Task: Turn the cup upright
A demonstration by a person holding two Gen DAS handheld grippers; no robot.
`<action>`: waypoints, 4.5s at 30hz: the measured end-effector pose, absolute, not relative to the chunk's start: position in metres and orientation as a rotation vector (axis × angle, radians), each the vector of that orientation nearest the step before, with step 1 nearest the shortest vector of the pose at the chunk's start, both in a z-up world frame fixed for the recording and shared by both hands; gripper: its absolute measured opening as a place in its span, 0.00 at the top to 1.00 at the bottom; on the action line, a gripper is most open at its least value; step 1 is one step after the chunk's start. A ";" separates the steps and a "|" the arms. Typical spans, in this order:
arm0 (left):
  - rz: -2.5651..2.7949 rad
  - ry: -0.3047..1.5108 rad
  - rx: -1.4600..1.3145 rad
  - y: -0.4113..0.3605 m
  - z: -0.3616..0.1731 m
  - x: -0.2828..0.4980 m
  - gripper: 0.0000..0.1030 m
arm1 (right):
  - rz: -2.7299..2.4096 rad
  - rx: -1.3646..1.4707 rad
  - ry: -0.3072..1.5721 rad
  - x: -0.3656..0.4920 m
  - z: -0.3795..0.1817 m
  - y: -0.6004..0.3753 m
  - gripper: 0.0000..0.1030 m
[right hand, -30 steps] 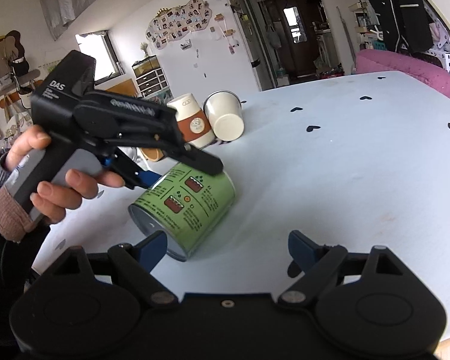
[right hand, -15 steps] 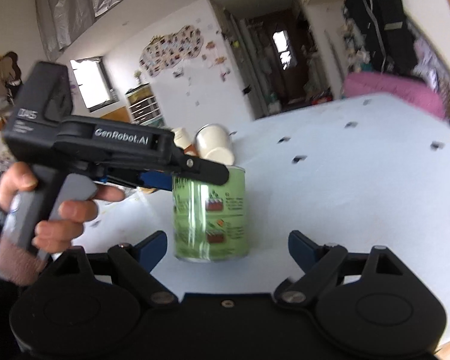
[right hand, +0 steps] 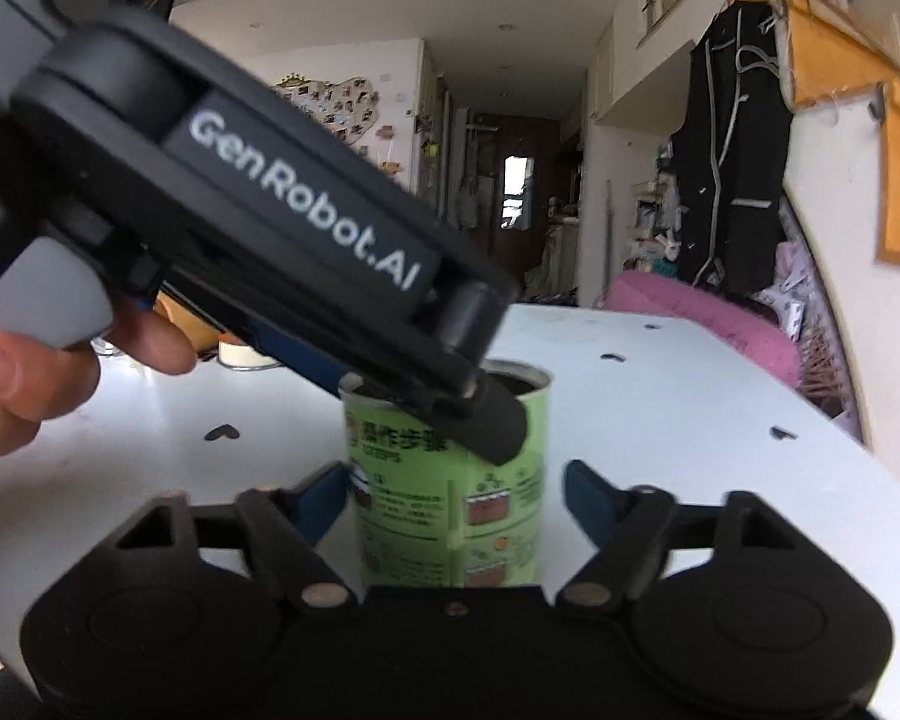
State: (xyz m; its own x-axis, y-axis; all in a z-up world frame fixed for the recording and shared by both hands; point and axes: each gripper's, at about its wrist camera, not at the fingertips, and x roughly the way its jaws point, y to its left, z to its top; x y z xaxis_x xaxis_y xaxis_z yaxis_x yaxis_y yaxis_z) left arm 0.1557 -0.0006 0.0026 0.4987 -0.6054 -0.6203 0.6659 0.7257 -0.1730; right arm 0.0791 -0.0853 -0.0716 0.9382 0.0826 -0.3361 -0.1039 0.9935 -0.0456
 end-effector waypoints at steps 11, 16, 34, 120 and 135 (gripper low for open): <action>-0.777 0.710 0.010 0.019 0.000 0.152 0.16 | -0.025 -0.068 0.362 0.110 -0.073 -0.128 0.29; -0.737 0.711 0.012 0.026 -0.010 0.151 0.16 | -0.082 -0.046 0.388 0.135 -0.070 -0.153 0.29; -0.682 0.688 0.002 0.046 -0.018 0.152 0.16 | -0.114 -0.022 0.466 0.143 -0.073 -0.156 0.14; -0.262 0.409 -0.011 0.165 -0.006 0.042 0.00 | -0.202 -0.027 0.308 -0.015 -0.013 -0.059 0.00; -0.262 0.410 -0.011 0.165 -0.005 0.042 0.00 | -0.202 -0.026 0.307 -0.015 -0.013 -0.059 0.00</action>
State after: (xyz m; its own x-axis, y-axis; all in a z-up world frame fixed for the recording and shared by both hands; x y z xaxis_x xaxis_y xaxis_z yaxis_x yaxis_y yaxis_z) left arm 0.0417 0.1650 -0.0055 0.8840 -0.2537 -0.3927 0.2494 0.9664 -0.0628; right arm -0.0148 -0.0587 -0.0133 0.9331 -0.2016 -0.2978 0.1939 0.9794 -0.0558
